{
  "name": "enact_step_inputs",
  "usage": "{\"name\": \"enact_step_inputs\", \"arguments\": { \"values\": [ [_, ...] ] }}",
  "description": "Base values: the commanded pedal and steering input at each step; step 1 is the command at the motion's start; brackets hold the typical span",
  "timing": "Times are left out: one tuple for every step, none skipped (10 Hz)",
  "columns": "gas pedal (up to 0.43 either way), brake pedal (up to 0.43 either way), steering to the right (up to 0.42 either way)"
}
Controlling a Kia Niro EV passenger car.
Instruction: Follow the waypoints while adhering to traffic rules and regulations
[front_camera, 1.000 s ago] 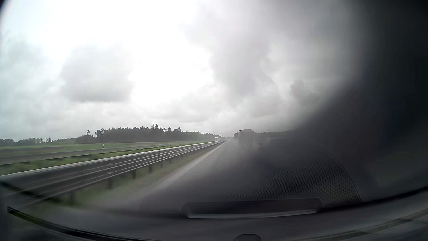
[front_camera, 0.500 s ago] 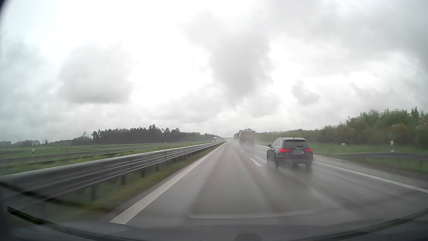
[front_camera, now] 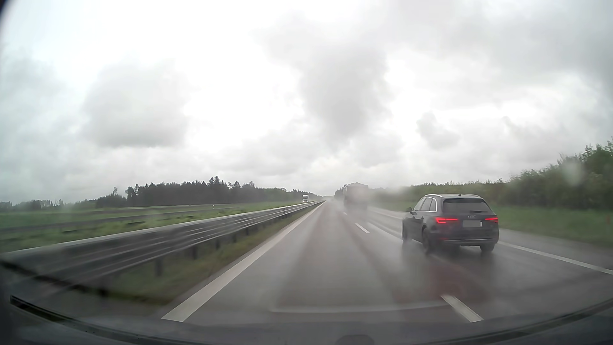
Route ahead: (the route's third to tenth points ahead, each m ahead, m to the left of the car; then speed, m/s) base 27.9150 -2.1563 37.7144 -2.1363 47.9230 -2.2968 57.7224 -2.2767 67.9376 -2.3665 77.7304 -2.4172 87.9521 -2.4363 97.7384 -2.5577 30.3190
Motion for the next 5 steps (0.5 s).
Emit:
{"name": "enact_step_inputs", "arguments": {
  "values": [
    [0.287, 0.0, -0.001],
    [0.287, 0.0, -0.001],
    [0.287, 0.0, -0.001],
    [0.287, 0.0, -0.001],
    [0.287, 0.0, -0.001]
  ]
}}
